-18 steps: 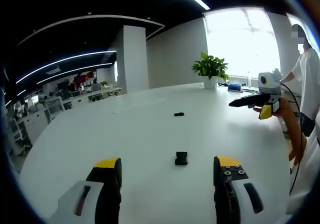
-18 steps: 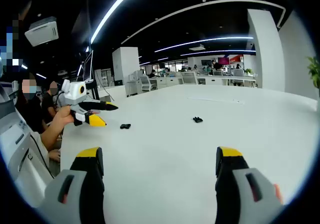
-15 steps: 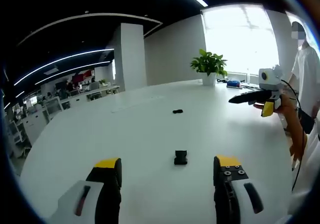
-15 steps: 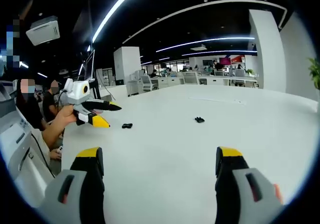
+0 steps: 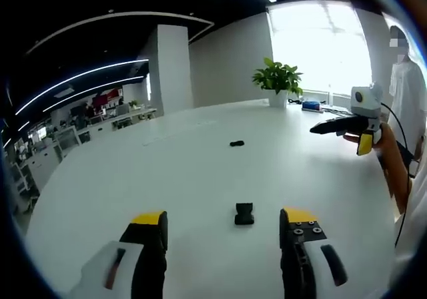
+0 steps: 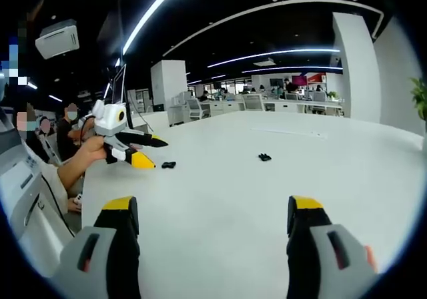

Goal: Snap the two parts of the plastic buckle together until the buckle closes and remains connected.

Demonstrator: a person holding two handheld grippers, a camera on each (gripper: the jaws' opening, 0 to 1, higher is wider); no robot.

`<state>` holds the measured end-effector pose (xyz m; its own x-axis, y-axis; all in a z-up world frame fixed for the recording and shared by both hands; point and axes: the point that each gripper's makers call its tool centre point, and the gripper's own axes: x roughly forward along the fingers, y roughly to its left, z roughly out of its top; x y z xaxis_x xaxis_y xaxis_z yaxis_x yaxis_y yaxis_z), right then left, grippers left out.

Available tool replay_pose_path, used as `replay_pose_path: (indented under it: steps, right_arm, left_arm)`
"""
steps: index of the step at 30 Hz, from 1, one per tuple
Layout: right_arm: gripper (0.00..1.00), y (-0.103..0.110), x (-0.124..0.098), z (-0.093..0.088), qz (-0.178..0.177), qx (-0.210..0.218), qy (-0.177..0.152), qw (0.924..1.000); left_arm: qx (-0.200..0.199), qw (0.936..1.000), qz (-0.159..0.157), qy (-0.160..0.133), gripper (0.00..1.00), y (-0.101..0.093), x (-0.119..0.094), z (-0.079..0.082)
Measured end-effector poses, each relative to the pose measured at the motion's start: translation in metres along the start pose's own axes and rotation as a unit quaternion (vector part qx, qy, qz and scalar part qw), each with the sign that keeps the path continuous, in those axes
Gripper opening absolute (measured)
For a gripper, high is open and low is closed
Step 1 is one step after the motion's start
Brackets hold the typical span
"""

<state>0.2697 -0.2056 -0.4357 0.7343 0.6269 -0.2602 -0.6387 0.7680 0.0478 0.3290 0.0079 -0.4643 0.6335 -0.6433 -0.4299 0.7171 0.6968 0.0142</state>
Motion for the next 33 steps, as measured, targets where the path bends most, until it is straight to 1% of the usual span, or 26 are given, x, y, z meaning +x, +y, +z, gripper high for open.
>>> replay_pose_path:
  steps: [6, 14, 20, 22, 26, 33]
  right_arm:
    - [0.92, 0.000, 0.000, -0.001, -0.001, 0.002, 0.001, 1.0000]
    - [0.92, -0.001, -0.001, -0.002, -0.001, 0.003, 0.000, 1.0000]
    - [0.91, -0.001, -0.002, -0.003, -0.002, 0.003, 0.001, 1.0000]
    - [0.91, 0.000, -0.002, -0.004, -0.002, 0.003, 0.002, 1.0000]
    - [0.91, -0.001, -0.003, -0.006, -0.002, 0.003, 0.004, 1.0000]
    - [0.91, -0.001, -0.004, -0.007, -0.003, 0.008, 0.001, 1.0000]
  left_arm:
    - [0.007, 0.9997, -0.008, 0.020, 0.64, -0.002, 0.003, -0.004]
    - [0.008, 0.9994, -0.015, 0.030, 0.59, -0.001, 0.004, -0.002]
    - [0.019, 0.9986, -0.022, 0.044, 0.57, -0.003, 0.008, -0.006]
    - [0.015, 0.9984, -0.028, 0.047, 0.57, -0.004, 0.009, -0.007]
    - [0.010, 0.9980, -0.035, 0.051, 0.51, -0.005, 0.010, -0.006]
    - [0.021, 0.9963, -0.043, 0.071, 0.47, -0.008, 0.012, -0.008]
